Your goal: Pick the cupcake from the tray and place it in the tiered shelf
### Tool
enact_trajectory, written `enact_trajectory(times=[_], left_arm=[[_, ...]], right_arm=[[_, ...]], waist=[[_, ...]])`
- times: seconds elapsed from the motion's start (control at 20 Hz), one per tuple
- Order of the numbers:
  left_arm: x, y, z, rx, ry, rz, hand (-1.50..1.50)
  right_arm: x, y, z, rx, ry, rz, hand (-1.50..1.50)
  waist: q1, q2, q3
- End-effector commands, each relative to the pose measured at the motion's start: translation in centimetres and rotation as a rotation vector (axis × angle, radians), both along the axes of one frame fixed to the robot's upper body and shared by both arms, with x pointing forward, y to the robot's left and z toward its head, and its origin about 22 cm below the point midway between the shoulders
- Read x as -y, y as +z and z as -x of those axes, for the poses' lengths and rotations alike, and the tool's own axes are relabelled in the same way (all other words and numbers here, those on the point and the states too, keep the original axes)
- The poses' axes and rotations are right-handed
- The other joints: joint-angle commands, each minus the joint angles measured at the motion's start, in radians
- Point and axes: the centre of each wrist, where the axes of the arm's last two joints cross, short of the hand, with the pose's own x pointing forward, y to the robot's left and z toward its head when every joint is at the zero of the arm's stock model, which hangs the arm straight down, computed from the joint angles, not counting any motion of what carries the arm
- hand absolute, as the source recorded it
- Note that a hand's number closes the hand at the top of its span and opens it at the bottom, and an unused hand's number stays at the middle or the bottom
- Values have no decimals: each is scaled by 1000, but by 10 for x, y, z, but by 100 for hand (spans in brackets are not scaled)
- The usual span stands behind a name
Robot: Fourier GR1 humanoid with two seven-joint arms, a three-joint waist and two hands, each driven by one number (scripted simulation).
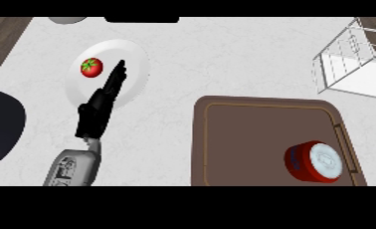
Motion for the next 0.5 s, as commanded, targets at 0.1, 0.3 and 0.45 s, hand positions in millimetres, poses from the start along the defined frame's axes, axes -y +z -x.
enact_trajectory(times=[0.1, 0.3, 0.45], left_arm=[[-5, -8, 3, -12, 13, 12, 0], [20, 2, -2, -4, -10, 12, 0], [-13, -7, 13, -12, 18, 5, 0]], right_arm=[[19, -17, 7, -69, -215, -8, -150], [17, -19, 5, -28, -192, -50, -150], [30, -13, 23, -4, -170, -121, -150]], waist=[[-9, -4, 0], [-7, -4, 1], [-9, -6, 0]])
